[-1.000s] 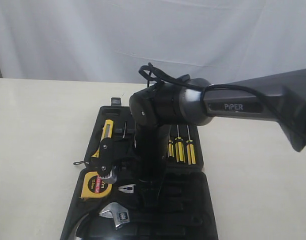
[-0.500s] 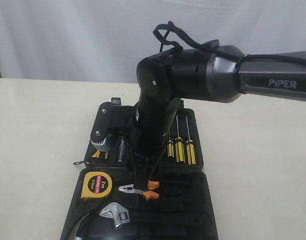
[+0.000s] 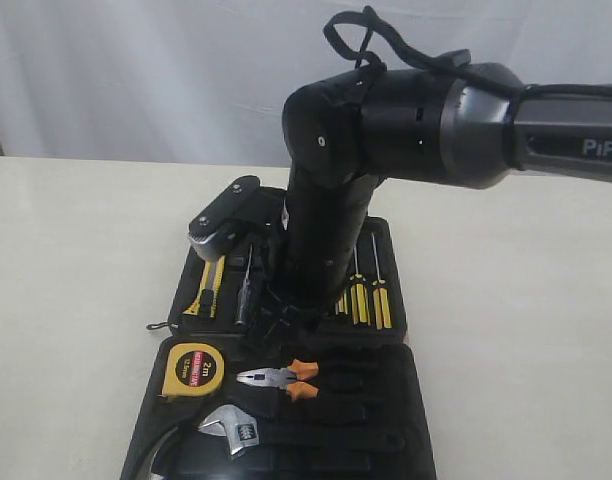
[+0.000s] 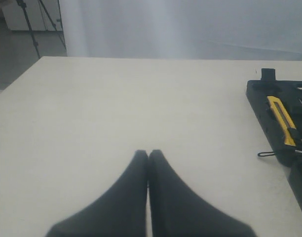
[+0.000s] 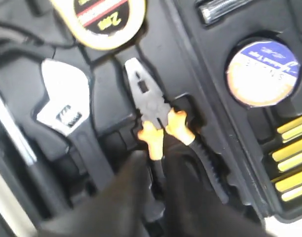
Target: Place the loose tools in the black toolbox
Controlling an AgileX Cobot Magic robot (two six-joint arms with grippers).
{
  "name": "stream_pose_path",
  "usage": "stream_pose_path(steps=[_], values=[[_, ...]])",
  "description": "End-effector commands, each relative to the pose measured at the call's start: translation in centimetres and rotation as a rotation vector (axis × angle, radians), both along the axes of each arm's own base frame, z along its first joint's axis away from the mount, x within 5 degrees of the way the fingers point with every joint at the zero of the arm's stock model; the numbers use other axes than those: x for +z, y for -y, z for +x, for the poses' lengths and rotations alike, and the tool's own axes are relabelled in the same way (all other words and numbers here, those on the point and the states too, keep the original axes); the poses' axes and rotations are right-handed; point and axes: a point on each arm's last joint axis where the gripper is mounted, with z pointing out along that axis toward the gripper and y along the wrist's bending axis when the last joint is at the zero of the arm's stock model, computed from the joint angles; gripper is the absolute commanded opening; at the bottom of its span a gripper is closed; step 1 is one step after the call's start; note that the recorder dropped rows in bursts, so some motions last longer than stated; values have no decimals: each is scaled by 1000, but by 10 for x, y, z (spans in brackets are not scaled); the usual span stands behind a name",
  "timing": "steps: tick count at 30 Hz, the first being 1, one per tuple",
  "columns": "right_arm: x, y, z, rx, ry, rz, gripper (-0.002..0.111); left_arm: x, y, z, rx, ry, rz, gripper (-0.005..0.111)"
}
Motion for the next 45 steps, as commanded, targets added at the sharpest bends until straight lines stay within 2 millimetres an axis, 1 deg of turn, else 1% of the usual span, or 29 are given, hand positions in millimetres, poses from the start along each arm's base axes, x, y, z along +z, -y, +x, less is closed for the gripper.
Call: stream_pose_path(steps=[1, 5, 6, 7, 9, 11, 18, 20, 21, 23, 27, 30, 32, 34, 35, 36, 37, 38, 39, 40, 43, 45], values=[[0, -2, 5, -112, 45, 39, 0, 0, 0, 0, -3, 5, -5, 0], [-15, -4, 8, -176, -9, 45, 0, 0, 0, 0, -3, 5, -5, 0], [-28, -7, 9, -192, -55, 58, 0, 0, 0, 0, -3, 5, -5, 0], [-35, -8, 10, -198, -71, 65, 0, 0, 0, 0, -3, 5, -5, 0], [-54, -12, 15, -243, -92, 77, 0, 0, 0, 0, -3, 5, -5, 0], [-61, -12, 16, -254, -105, 70, 0, 0, 0, 0, -3, 5, -5, 0], [-69, -11, 17, -278, -118, 53, 0, 0, 0, 0, -3, 5, -5, 0], [-75, -10, 18, -273, -125, 36, 0, 0, 0, 0, -3, 5, -5, 0], [-82, -10, 19, -272, -134, 27, 0, 0, 0, 0, -3, 5, -5, 0], [-86, -11, 21, -274, -120, 32, 0, 0, 0, 0, -3, 5, -5, 0], [-87, -10, 20, -274, -129, 27, 0, 0, 0, 0, -3, 5, -5, 0], [-78, -10, 20, -273, -111, 37, 0, 0, 0, 0, -3, 5, -5, 0], [-64, -10, 19, -264, -81, 51, 0, 0, 0, 0, -3, 5, -5, 0], [-37, -9, 15, -254, -29, 77, 0, 0, 0, 0, -3, 5, -5, 0], [-29, -8, 13, -248, -20, 81, 0, 0, 0, 0, -3, 5, -5, 0], [-13, -6, 7, -213, -18, 76, 0, 0, 0, 0, -3, 5, -5, 0], [-7, -4, 3, -196, -26, 69, 0, 0, 0, 0, -3, 5, -5, 0], [10, -6, -6, -153, -24, 64, 0, 0, 0, 0, -3, 5, -5, 0], [17, -7, -10, -128, -12, 65, -1, 0, 0, 0, -3, 5, -5, 0], [38, -14, -21, -72, 44, 63, -1, 0, 0, 0, -3, 5, -5, 0], [64, -25, -40, -7, 111, 33, -1, 0, 0, 0, -3, 5, -5, 0], [75, -30, -53, -1, 113, 5, -1, 0, 0, 0, -3, 5, -5, 0]])
